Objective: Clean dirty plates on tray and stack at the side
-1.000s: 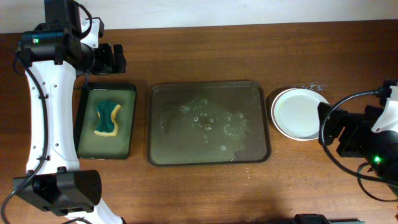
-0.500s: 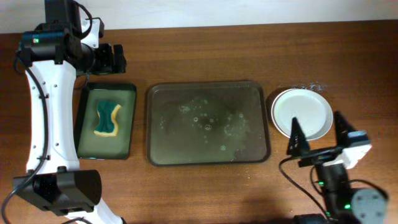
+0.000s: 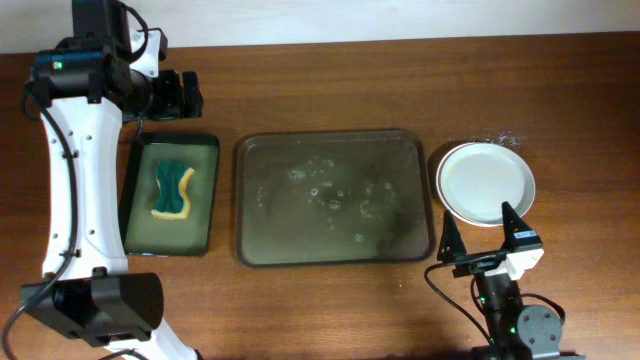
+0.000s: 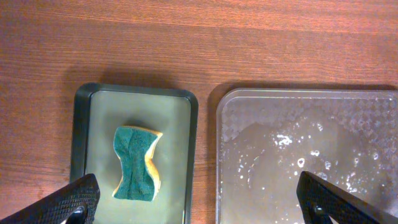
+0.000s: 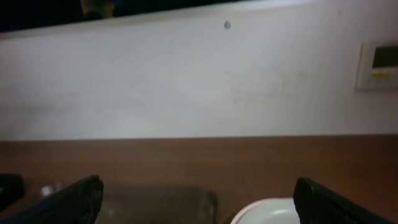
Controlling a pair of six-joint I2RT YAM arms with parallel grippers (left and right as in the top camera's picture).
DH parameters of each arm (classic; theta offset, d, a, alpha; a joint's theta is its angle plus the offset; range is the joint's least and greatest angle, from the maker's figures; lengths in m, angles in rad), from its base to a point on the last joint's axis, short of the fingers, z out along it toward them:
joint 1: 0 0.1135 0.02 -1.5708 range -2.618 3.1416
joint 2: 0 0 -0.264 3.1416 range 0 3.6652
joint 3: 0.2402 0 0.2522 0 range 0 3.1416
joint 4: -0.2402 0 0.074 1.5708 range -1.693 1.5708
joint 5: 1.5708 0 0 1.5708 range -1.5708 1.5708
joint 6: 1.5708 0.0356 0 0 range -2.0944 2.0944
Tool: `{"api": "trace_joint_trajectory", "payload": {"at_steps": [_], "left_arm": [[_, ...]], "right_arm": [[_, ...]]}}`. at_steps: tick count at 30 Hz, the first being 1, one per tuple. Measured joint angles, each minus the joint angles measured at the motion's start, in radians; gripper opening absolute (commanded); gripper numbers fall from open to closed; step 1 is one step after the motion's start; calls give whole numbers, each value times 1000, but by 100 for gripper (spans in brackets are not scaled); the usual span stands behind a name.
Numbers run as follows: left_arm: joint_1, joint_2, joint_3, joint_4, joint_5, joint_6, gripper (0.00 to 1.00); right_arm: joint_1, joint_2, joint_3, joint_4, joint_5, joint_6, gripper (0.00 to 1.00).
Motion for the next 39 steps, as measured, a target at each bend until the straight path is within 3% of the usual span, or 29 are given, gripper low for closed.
{"api": "trace_joint_trajectory", "payload": {"at_steps": [7, 39], "left_arm": [[0, 0, 0, 0, 0, 0, 99], [0, 0, 0, 0, 0, 0, 99]], "right_arm": [[0, 0, -35, -151, 10, 1, 98], [0, 0, -35, -151, 10, 1, 98]]}}
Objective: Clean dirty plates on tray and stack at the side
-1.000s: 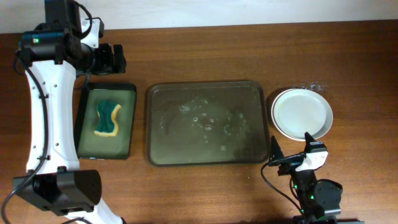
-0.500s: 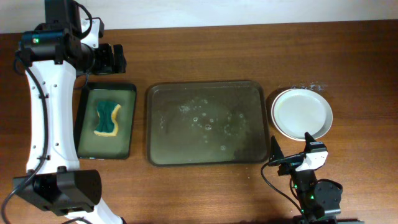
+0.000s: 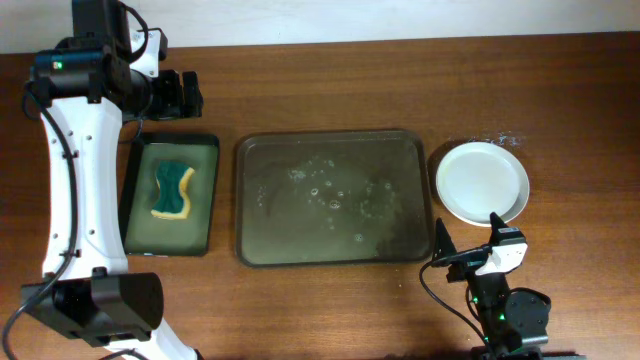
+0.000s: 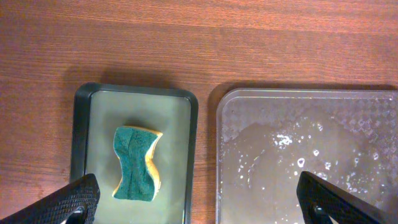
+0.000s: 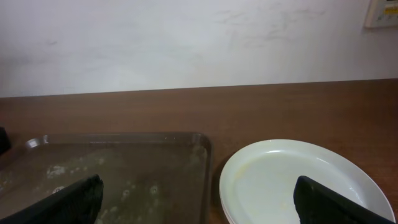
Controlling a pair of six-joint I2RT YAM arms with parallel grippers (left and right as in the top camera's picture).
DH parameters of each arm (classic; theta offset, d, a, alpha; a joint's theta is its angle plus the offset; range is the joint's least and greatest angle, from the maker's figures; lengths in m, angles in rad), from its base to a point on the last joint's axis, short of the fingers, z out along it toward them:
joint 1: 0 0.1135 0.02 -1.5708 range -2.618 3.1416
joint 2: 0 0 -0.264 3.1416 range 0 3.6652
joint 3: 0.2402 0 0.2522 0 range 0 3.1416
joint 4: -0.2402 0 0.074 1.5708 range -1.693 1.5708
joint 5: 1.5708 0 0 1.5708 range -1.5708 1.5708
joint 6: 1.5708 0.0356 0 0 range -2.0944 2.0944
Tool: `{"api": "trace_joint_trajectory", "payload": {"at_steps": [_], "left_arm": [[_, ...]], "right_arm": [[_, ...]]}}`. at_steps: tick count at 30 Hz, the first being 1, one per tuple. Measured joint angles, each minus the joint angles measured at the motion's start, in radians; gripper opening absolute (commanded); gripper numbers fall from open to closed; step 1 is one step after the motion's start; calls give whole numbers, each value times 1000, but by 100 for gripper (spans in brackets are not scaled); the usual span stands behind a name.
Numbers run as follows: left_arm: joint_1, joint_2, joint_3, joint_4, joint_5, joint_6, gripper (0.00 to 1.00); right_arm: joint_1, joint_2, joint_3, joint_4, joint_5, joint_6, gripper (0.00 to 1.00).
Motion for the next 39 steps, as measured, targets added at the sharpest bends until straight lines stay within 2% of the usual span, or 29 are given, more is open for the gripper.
{"api": "trace_joint_trajectory", "payload": {"at_steps": [16, 21, 24, 27, 30, 35, 39], "left_arm": [[0, -1, 0, -4, 0, 0, 99], [0, -83, -31, 28, -22, 1, 99], [0, -289, -190, 229, -32, 9, 99], [0, -572, -460, 452, -33, 41, 100], [0, -800, -726, 605, -24, 111, 99], [0, -1099, -1146, 874, 4, 251, 99], [0, -1316, -1426, 1055, 11, 301, 99]], "right_arm": [[0, 0, 0, 0, 0, 0, 98], [0, 0, 0, 0, 0, -1, 98], [0, 0, 0, 1, 0, 0, 98], [0, 0, 0, 1, 0, 0, 98], [0, 0, 0, 0, 0, -1, 98], [0, 0, 0, 1, 0, -1, 98], [0, 0, 0, 0, 0, 0, 98]]}}
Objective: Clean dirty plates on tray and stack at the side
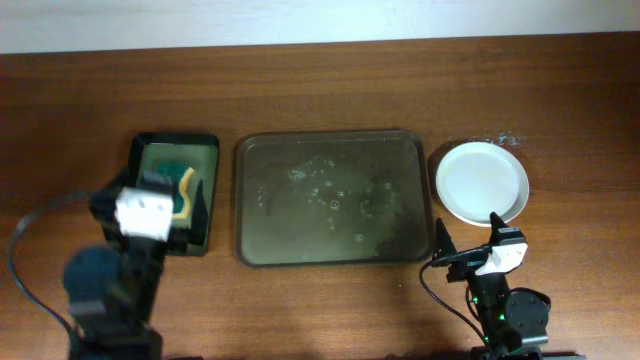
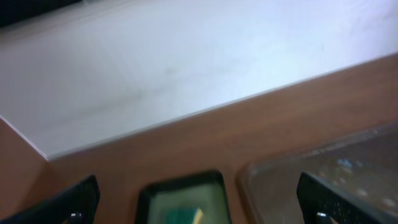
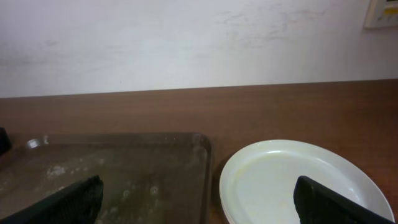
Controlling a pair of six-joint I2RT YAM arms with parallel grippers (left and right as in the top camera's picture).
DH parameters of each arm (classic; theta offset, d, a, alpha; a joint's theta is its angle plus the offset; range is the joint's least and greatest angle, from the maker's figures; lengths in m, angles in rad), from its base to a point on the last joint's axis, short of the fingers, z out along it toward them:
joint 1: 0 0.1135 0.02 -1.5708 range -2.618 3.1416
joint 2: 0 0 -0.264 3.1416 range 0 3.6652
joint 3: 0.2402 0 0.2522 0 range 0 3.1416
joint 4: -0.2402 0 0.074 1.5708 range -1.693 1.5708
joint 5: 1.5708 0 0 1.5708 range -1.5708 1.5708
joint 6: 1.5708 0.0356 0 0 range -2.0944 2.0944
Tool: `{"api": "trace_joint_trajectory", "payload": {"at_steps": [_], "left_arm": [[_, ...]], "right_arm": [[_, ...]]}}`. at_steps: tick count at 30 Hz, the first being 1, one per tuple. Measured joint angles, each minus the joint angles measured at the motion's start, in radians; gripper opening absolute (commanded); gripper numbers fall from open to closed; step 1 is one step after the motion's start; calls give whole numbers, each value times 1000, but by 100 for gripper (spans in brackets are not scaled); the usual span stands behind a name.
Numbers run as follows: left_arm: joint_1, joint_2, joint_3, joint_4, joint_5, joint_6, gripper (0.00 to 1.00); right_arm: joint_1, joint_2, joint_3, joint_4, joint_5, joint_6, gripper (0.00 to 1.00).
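Observation:
The white plate [image 1: 482, 182] rests on the table right of the wet grey tray [image 1: 335, 197], which holds only water and suds. My right gripper [image 1: 468, 232] sits low at the front, just short of the plate, open and empty. In the right wrist view the plate [image 3: 292, 180] and the tray [image 3: 124, 168] lie ahead of the open right gripper [image 3: 199, 205]. My left gripper [image 2: 199, 208] is open and empty. It looks level over the sponge [image 2: 186, 216] towards the wall. From overhead the left arm [image 1: 145, 212] is blurred at the front left.
A small dark tray [image 1: 205, 150] left of the big tray holds the green and yellow sponge [image 1: 183, 180], partly covered by the left wrist. Water drops [image 1: 505, 141] lie behind the plate. A white wall [image 3: 199, 43] stands behind the table.
My left arm was raised at the back left, looking straight down on the sponge tray. It is now low at the front left, looking level at the wall. The right arm has not moved.
At first my right gripper was open over the near rim of the white plate and my left arm was raised over the sponge tray. Then the right gripper sat lower and nearer the front edge. Now the left arm has come down to the front left.

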Motion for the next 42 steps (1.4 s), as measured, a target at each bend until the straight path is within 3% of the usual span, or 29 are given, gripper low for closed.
{"api": "trace_joint_trajectory", "payload": {"at_steps": [8, 14, 18, 42], "left_arm": [[0, -358, -463, 270, 11, 29, 100], [0, -512, -636, 292, 11, 50, 99], [0, -535, -665, 222, 11, 78, 99], [0, -538, -667, 220, 10, 101, 99]], "right_arm": [[1, 0, 0, 0, 0, 1, 98], [1, 0, 0, 0, 0, 0, 98], [1, 0, 0, 0, 0, 0, 98], [1, 0, 0, 0, 0, 0, 98]]}}
